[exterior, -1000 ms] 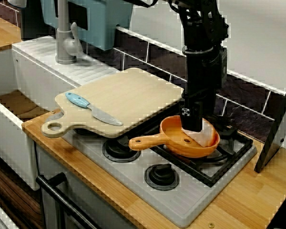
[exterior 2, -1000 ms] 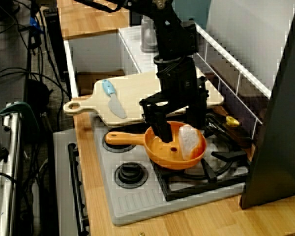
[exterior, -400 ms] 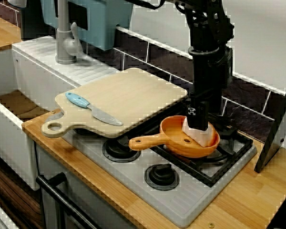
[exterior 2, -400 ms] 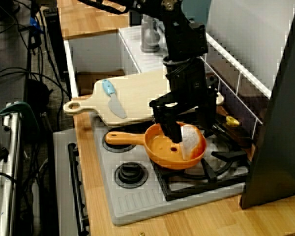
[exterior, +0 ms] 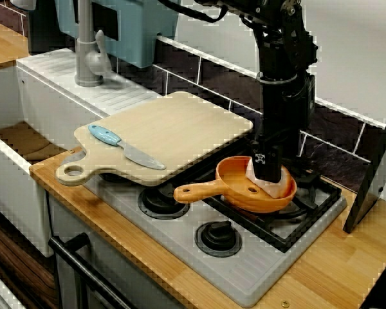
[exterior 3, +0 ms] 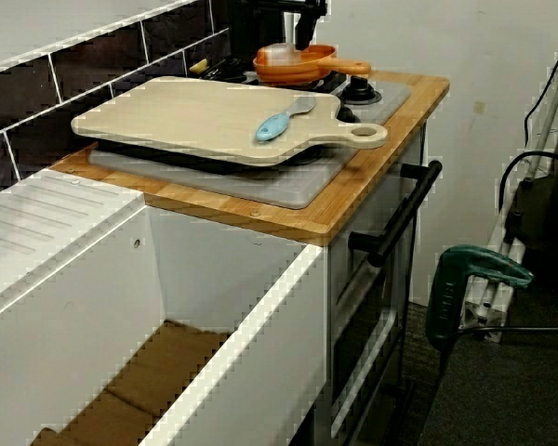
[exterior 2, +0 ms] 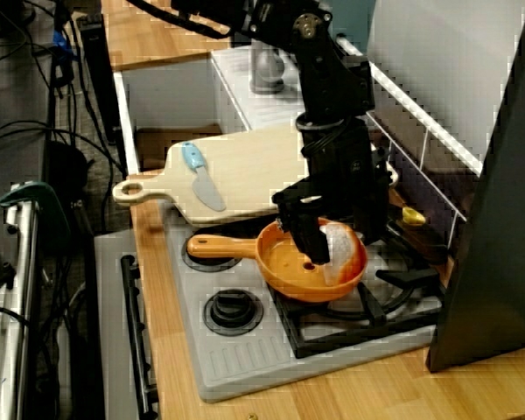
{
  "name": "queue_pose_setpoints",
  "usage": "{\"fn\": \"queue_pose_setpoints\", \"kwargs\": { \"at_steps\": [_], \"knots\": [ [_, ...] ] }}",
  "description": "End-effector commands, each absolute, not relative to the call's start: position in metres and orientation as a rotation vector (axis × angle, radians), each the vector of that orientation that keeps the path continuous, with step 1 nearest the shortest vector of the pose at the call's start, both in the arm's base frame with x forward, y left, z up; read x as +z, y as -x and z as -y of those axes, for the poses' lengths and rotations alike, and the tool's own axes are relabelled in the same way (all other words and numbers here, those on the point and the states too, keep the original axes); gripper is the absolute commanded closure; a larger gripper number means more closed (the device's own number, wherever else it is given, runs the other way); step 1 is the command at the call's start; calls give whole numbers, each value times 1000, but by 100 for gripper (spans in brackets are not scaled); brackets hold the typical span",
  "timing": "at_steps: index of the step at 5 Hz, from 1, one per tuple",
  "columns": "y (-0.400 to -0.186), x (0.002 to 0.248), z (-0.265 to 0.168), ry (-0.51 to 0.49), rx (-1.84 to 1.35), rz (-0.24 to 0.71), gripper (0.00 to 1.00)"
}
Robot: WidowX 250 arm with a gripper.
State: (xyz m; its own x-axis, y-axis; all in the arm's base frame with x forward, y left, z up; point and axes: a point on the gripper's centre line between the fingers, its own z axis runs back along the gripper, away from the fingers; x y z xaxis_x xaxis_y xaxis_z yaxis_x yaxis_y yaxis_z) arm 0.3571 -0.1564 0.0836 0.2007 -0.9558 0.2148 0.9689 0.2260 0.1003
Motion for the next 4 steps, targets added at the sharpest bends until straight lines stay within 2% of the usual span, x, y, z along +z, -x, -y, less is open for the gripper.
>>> {"fn": "queue_pose_setpoints", "kwargs": {
  "at_steps": [1, 2, 3, 4],
  "knots": [
    [-351, 89, 163, 36, -1354, 276, 0],
    [-346, 82, 162, 36, -1341, 270, 0],
    [-341, 75, 160, -9, -1293, 272, 0],
    [-342, 75, 160, 15, -1284, 267, 100]
  ]
}}
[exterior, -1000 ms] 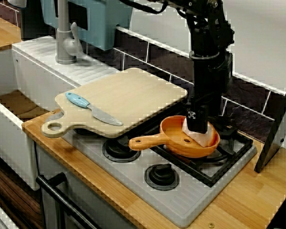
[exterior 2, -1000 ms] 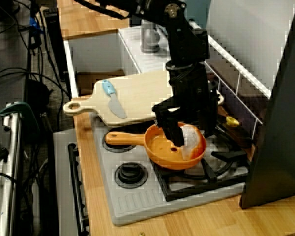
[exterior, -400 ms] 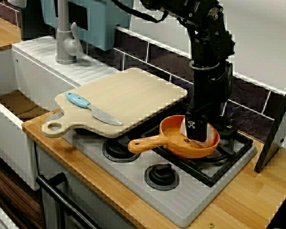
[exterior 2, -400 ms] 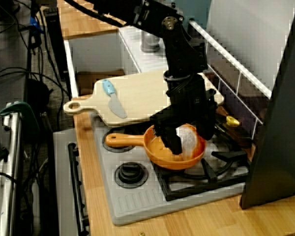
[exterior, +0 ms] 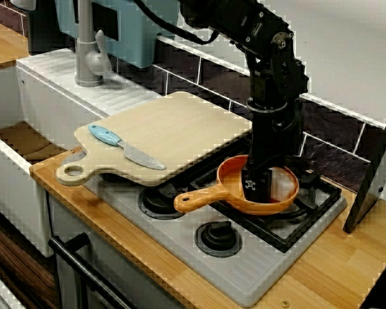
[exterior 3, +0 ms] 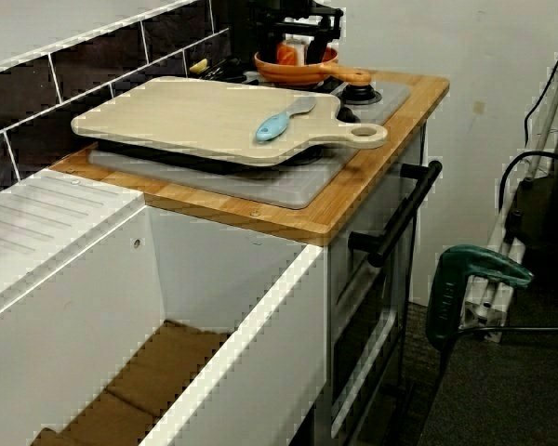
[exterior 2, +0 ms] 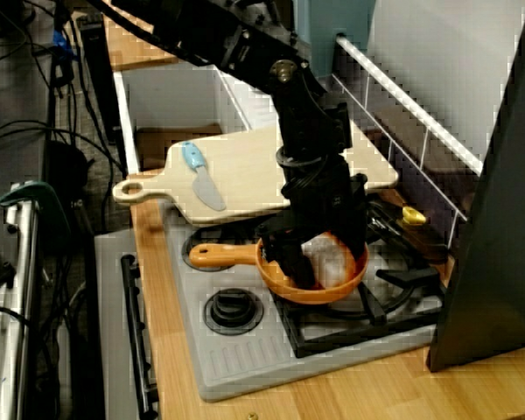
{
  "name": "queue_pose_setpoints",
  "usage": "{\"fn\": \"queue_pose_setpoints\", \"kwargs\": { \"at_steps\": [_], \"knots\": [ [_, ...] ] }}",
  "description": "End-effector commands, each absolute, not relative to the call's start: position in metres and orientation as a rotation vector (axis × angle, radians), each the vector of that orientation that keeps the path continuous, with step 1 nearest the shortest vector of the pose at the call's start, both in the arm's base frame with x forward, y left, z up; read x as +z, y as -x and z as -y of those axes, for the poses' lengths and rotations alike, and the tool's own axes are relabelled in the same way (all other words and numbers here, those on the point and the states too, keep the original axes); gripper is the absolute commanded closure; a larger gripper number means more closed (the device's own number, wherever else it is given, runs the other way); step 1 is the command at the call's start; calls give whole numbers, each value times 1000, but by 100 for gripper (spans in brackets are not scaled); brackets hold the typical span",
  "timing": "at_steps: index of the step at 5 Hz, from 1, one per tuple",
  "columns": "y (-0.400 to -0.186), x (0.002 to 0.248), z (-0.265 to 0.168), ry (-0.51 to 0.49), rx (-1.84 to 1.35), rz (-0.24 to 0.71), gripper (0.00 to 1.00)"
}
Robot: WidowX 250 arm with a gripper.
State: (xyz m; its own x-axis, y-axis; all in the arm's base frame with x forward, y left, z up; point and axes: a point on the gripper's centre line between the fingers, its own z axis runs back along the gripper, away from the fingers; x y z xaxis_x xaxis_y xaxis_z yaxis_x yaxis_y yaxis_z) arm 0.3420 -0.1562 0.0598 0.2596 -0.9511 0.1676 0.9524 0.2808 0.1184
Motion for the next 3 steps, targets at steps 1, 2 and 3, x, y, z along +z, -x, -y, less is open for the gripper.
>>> {"fn": "queue_pose_setpoints", "kwargs": {
  "at_steps": [1, 2, 3],
  "knots": [
    [-346, 79, 156, 24, -1255, 270, 100],
    [-350, 88, 152, 29, -1237, 280, 100],
    [-351, 103, 144, 31, -1220, 300, 100]
  ]
}}
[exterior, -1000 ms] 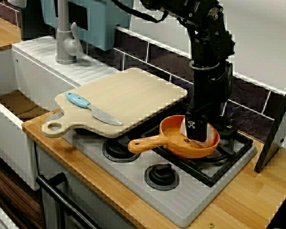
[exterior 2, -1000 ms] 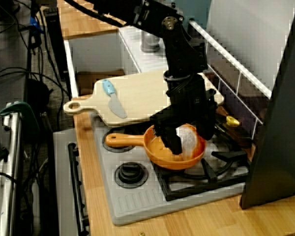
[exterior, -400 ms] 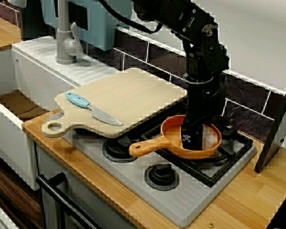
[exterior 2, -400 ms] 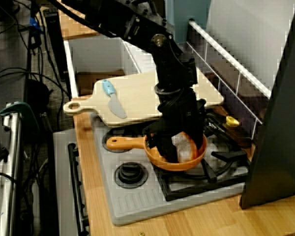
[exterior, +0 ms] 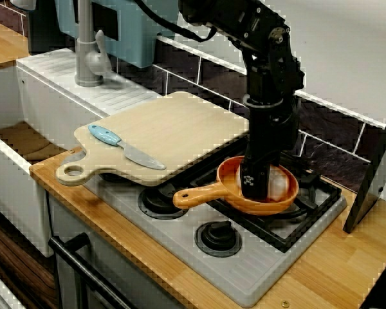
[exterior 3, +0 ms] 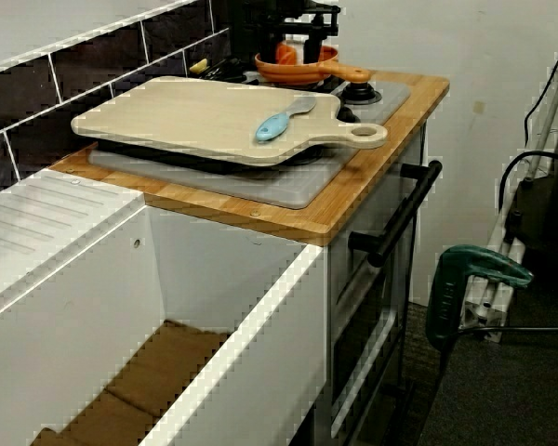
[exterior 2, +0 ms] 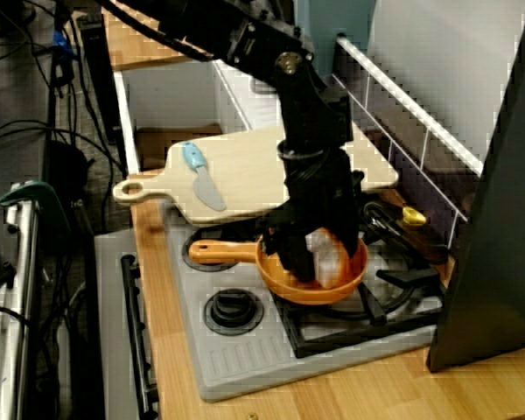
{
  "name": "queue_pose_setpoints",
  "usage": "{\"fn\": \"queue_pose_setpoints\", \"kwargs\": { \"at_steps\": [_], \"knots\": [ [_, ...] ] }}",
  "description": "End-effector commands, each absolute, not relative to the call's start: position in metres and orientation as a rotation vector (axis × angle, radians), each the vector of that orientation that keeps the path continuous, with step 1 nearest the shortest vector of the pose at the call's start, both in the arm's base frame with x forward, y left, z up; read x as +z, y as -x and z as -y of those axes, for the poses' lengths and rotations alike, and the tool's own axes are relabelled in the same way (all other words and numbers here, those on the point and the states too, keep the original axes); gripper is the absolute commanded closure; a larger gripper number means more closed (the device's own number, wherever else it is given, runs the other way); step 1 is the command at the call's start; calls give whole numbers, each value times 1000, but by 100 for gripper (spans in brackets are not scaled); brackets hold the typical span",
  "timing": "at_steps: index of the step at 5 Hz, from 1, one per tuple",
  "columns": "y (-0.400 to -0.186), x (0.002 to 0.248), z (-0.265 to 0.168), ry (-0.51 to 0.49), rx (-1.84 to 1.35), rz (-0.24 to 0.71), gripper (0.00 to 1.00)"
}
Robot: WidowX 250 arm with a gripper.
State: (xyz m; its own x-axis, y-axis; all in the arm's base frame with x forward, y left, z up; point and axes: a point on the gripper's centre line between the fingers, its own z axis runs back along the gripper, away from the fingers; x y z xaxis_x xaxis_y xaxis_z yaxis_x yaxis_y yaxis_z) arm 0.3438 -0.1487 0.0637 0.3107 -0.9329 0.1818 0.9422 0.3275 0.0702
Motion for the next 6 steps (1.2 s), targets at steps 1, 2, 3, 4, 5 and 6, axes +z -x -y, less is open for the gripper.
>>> {"fn": "queue_pose_setpoints", "kwargs": {
  "at_steps": [1, 2, 3, 4, 5, 6],
  "knots": [
    [-348, 114, 139, 40, -1210, 317, 100],
    [-343, 125, 134, 44, -1191, 335, 100],
    [-340, 136, 120, 46, -1148, 359, 100],
    [-342, 138, 100, -3, -1073, 364, 100],
    [-343, 140, 74, -78, -956, 363, 100],
    [-342, 138, 46, -147, -824, 354, 100]
  ]
}}
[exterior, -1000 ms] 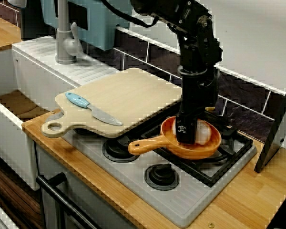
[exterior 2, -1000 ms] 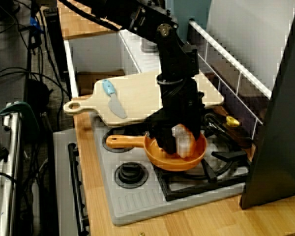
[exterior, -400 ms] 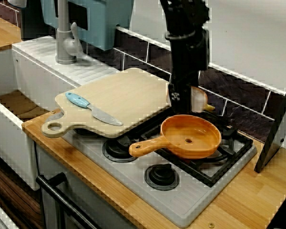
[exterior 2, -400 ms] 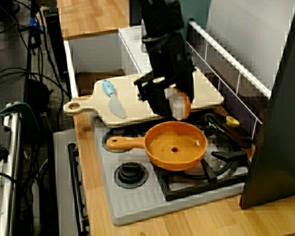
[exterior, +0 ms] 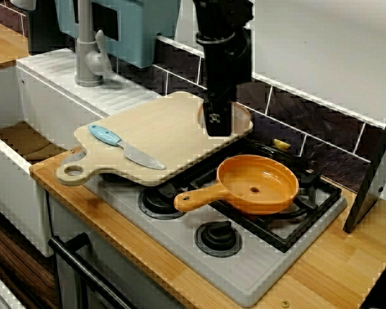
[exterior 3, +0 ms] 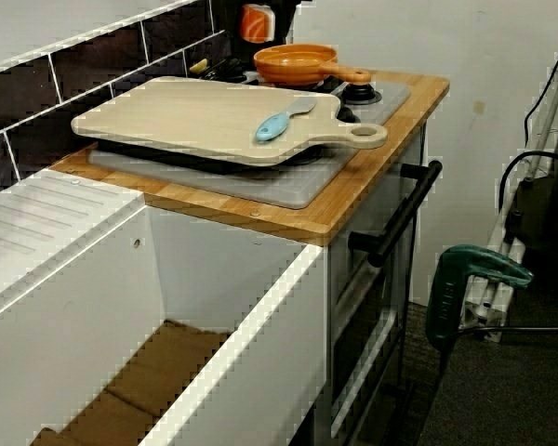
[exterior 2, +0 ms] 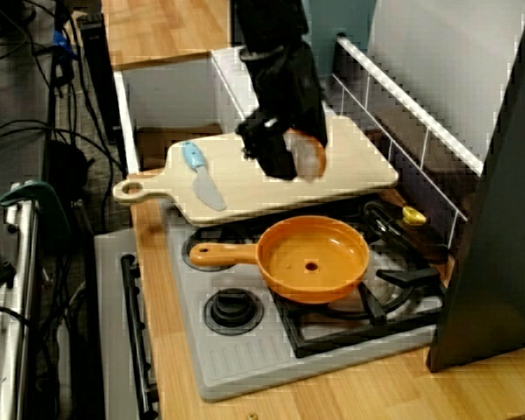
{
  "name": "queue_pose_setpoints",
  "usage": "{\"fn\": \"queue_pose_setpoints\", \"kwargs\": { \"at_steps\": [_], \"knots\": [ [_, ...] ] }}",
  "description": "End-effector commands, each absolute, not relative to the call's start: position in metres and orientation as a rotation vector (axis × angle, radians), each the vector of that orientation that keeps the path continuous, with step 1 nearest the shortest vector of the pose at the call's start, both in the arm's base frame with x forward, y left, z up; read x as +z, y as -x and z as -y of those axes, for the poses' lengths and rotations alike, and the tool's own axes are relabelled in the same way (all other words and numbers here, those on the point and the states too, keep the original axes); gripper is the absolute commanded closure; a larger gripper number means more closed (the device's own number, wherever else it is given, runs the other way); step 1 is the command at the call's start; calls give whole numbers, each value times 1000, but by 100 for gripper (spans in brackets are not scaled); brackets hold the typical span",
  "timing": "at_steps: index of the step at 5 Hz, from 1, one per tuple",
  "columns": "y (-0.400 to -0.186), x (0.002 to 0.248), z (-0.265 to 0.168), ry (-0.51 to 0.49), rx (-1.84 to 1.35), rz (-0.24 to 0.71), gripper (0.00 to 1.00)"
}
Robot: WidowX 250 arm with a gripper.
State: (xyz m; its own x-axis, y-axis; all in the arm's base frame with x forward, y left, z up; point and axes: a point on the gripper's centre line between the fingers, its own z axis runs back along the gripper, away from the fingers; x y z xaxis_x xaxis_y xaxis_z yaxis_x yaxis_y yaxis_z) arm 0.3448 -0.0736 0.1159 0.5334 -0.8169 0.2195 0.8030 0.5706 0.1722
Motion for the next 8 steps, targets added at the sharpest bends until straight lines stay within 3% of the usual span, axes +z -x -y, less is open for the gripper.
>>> {"fn": "queue_pose_setpoints", "kwargs": {
  "at_steps": [1, 4, 6, 8],
  "knots": [
    [-340, 134, 25, -154, -735, 345, 100],
    [-346, 119, -20, -150, -545, 331, 100],
    [-347, 100, -7, -62, -285, 300, 100],
    [-342, 98, 4, -22, -252, 279, 100]
  ]
}}
